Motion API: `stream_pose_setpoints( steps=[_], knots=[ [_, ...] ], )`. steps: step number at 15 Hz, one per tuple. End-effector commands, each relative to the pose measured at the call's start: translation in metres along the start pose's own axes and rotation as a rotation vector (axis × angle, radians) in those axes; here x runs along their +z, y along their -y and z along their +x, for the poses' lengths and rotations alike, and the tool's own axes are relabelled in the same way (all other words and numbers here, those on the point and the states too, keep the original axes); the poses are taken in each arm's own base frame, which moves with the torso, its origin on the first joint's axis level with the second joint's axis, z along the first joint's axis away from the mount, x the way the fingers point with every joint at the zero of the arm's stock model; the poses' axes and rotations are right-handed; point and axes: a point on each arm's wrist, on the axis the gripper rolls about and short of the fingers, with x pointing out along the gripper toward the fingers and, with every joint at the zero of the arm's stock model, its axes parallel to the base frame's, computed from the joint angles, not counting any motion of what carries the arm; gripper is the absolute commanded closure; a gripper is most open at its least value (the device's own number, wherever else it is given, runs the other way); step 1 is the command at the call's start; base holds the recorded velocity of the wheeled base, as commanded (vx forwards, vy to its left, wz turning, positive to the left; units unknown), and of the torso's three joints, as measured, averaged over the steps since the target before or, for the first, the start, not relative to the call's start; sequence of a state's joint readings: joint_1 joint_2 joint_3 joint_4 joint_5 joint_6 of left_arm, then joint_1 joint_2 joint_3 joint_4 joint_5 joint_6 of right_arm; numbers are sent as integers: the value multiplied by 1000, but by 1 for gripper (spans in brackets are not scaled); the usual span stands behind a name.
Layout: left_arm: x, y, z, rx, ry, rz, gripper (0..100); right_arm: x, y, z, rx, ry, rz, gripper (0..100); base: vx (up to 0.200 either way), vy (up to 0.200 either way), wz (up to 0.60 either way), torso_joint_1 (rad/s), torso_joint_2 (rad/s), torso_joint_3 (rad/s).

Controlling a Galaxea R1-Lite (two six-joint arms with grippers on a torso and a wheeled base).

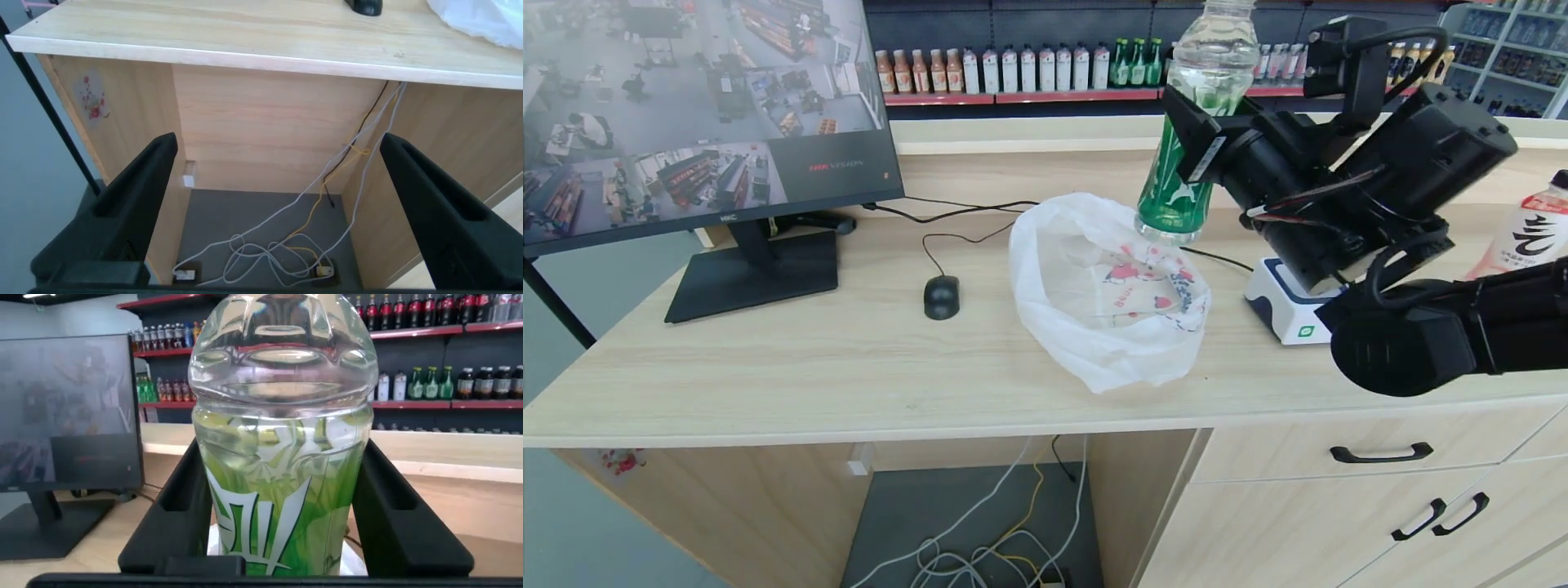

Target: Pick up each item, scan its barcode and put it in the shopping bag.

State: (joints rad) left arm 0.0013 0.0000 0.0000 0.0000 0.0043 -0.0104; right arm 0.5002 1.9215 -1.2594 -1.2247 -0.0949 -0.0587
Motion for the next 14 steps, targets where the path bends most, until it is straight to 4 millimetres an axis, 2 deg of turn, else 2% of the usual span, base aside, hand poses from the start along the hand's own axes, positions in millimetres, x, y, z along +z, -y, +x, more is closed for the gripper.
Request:
stream_pose_setpoints(
  steps=[1, 3, 4, 5, 8, 14],
  knots=[
    [0, 0, 0, 1, 0, 0, 0, -29, -10, 20, 14, -21, 3, 100, 0, 0, 0, 0, 0, 0],
    [0, 0, 0, 1, 0, 0, 0, -42, -12, 31, 12, -18, 4, 100, 0, 0, 0, 0, 0, 0],
    [0, 0, 0, 1, 2, 0, 0, -56, -12, 36, 4, -26, 0, 100, 0, 0, 0, 0, 0, 0],
    [0, 0, 0, 1, 0, 0, 0, -59, -12, 38, 4, -26, 0, 100, 0, 0, 0, 0, 0, 0],
    [0, 0, 0, 1, 0, 0, 0, -86, -12, 43, 3, -47, -4, 100, 0, 0, 0, 0, 0, 0],
    [0, 0, 0, 1, 0, 0, 0, -112, -10, 58, 1, -70, -4, 100, 0, 0, 0, 0, 0, 0]
  ],
)
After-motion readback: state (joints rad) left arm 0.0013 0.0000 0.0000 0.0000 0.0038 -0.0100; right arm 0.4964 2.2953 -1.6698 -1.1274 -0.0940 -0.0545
